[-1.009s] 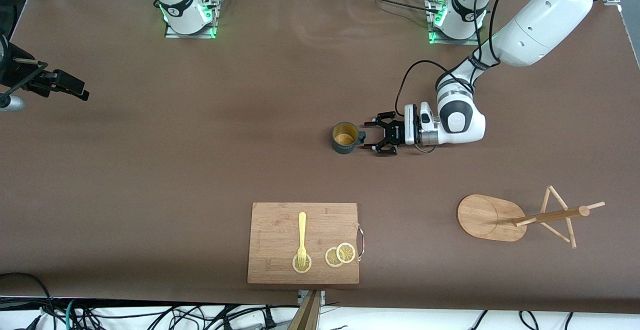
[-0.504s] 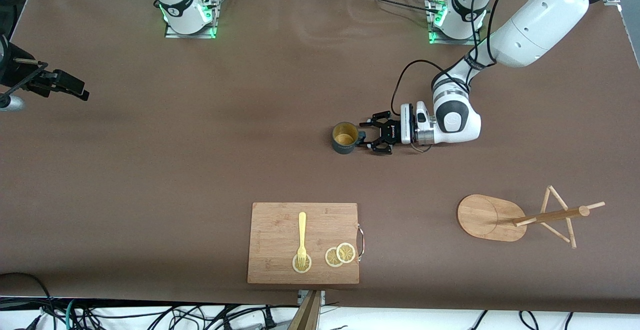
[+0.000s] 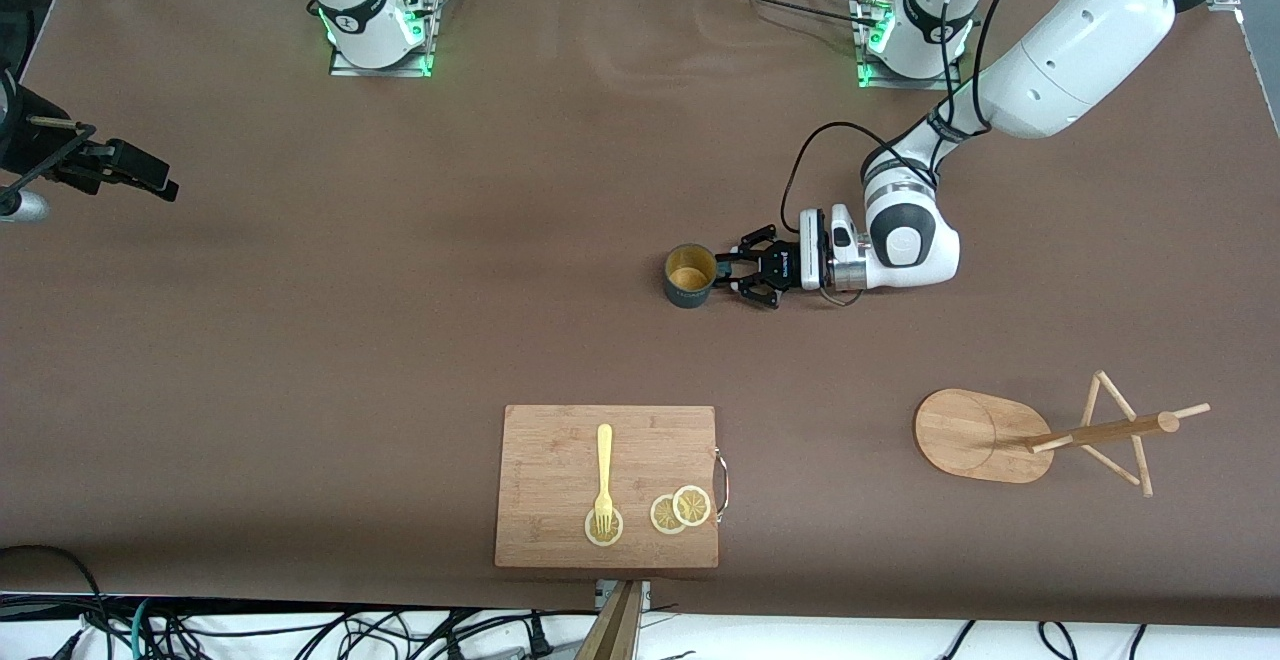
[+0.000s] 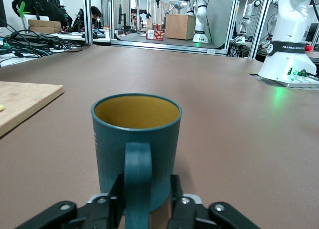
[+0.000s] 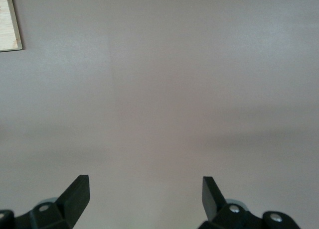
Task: Pass cup and hang on rack
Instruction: 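Close the left gripper on the mug handle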
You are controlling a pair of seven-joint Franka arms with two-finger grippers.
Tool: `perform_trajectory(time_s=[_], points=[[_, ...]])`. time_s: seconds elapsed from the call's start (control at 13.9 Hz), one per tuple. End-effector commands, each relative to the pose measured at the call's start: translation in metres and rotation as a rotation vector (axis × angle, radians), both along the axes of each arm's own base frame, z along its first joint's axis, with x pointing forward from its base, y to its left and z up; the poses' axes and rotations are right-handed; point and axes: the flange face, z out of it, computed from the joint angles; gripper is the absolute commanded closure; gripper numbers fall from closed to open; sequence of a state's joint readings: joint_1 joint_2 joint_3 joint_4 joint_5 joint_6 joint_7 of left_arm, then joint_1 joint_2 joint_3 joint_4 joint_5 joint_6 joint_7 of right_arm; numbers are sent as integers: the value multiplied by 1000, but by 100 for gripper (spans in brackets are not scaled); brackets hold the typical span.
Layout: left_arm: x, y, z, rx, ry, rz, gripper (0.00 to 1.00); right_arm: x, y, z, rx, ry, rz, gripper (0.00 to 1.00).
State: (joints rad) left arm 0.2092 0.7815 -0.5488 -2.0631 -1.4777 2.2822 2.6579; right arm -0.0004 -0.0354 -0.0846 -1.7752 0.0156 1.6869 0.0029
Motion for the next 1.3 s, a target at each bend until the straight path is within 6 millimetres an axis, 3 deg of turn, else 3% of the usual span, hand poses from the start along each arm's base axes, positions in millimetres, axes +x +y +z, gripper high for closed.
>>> perform_trajectory(time_s=[0.0,0.22,0.65,1.22], points=[[2,-4,0,-11,-26,11,79,0,-1,3,3,-2,-5,0],[3,-4,0,-11,-26,13,100,0,-2,3,3,-2,-6,0],[9,2,8,-14,-38,23,100,0,-1,3,3,-2,-5,0],[14,33,54,-87,-54,39,100,1,-1,2,8,-3,-7,0]])
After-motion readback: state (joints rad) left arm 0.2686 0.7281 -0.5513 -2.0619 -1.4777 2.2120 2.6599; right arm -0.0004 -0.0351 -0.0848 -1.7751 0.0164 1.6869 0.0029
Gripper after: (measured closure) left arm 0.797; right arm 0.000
